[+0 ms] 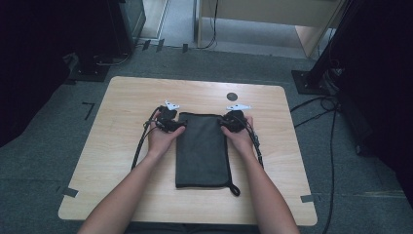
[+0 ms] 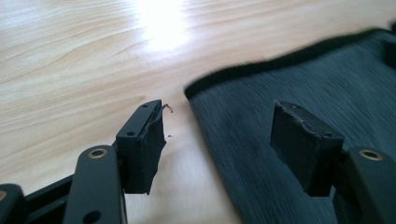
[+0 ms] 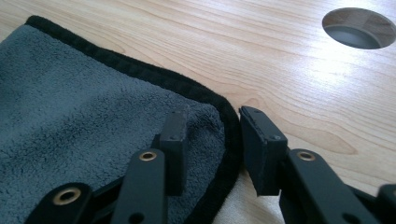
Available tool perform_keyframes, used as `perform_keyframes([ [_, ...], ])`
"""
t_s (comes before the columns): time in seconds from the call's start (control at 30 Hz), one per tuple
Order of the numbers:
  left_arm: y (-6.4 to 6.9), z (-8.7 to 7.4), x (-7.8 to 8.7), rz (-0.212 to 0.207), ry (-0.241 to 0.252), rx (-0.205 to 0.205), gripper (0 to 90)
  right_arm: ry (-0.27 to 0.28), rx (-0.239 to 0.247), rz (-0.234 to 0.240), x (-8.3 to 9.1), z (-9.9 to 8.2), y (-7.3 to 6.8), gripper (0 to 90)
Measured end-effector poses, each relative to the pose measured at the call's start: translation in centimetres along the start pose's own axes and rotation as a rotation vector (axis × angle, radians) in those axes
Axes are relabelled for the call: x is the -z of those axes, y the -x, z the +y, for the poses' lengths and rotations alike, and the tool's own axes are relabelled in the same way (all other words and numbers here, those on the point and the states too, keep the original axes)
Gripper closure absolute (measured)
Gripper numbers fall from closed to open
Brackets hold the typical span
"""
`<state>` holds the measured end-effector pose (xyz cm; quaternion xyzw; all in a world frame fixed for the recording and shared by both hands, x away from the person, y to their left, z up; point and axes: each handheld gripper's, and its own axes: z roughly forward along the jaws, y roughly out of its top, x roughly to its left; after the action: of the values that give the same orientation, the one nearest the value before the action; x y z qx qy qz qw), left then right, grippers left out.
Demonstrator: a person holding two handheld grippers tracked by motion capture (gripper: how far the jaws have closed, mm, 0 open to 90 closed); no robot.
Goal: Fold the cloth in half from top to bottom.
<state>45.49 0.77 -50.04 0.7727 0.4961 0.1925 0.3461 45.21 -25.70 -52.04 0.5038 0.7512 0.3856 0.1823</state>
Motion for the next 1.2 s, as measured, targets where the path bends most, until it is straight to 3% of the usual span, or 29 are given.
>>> perform_keyframes([
  [0.1, 0.1, 0.5, -1.0, -0.011, -0.016, 0.006, 41.0, 0.001, -0.015, 0.013, 0.0, 0.0, 0.1, 67.0],
  [0.2, 0.8, 0.5, -1.6, -0.039, -0.027, -0.016, 48.4, -0.002, -0.022, 0.018, 0.0, 0.1, 0.1, 71.8],
  [0.27, 1.2, 0.4, -1.7, -0.011, -0.034, -0.056, 52.7, -0.008, -0.013, 0.029, 0.0, 0.1, 0.0, 78.4],
  [0.33, 1.1, 0.4, -1.7, -0.019, -0.034, -0.058, 58.0, -0.006, -0.025, 0.040, 0.0, 0.1, 0.0, 81.5],
  [0.47, 0.8, 0.7, -1.5, -0.070, -0.032, -0.076, 84.3, -0.008, -0.023, 0.036, -0.1, 0.2, -0.1, 84.0],
  [0.63, -0.3, 1.7, -1.3, -0.081, -0.032, -0.107, 87.2, 0.019, -0.041, 0.041, 0.0, 1.1, -0.4, 84.7],
  [0.77, -1.1, 3.4, -0.2, -0.061, 0.014, -0.110, 87.5, 0.066, -0.048, 0.043, 0.3, 2.4, -0.8, 84.7],
  [0.87, -1.8, 5.0, 1.0, -0.049, 0.076, -0.100, 87.4, 0.105, -0.038, 0.044, 0.6, 3.8, -1.0, 84.6],
  [0.97, -2.8, 6.1, 2.8, -0.085, 0.153, -0.078, 87.1, 0.172, -0.032, 0.068, 1.5, 5.2, -1.2, 84.5],
  [1.07, -3.1, 5.7, 4.6, -0.115, 0.194, -0.100, 86.8, 0.212, -0.003, 0.079, 2.8, 5.9, -1.9, 84.4],
  [1.2, -2.8, 3.3, 7.4, -0.178, 0.251, -0.133, 86.2, 0.237, 0.055, 0.104, 5.6, 4.7, -3.3, 84.3],
])
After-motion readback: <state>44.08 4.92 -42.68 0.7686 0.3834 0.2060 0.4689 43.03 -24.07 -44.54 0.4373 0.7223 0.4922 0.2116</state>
